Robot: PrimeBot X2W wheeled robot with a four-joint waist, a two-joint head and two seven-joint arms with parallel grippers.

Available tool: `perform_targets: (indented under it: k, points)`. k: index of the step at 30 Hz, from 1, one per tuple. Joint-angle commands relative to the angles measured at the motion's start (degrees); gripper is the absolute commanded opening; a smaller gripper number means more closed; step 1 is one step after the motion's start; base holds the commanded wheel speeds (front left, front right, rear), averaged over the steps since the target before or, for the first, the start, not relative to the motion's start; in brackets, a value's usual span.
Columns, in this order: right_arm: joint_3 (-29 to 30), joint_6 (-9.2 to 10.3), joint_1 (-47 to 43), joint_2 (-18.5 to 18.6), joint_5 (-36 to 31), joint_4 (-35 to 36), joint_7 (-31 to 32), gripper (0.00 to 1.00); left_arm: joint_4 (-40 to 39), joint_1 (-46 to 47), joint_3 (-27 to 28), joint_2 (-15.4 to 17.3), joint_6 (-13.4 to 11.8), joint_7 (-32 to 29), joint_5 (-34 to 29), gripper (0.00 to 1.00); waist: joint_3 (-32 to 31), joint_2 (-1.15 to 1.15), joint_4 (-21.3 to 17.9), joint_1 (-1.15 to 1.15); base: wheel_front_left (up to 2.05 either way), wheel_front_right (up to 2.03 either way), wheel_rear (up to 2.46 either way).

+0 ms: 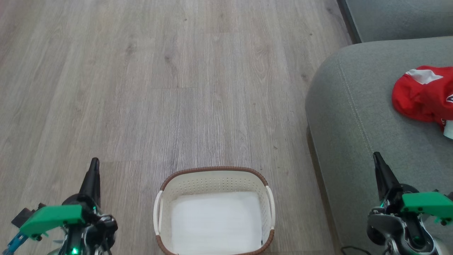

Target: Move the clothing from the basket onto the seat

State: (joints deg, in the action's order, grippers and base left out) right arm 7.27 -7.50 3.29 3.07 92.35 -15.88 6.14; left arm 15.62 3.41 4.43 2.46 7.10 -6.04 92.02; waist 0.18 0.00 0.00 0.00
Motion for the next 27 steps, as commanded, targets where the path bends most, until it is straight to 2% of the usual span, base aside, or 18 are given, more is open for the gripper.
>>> perform_targets:
  k: [1,27]
  points:
    - [-0.9,0.01,2.9,-0.1,-0.1,1.9,0.2,0.00,-1.6,2.8,2.1,0.4,0.4,-0.5,0.1,0.00,0.0,0.00,0.0,0.00,0.00,0.00,0.00]
    - [-0.8,0.01,2.9,-0.1,-0.1,1.9,0.3,0.00,-1.6,2.8,2.1,0.4,0.4,-0.4,0.2,0.00,0.0,0.00,0.0,0.00,0.00,0.00,0.00]
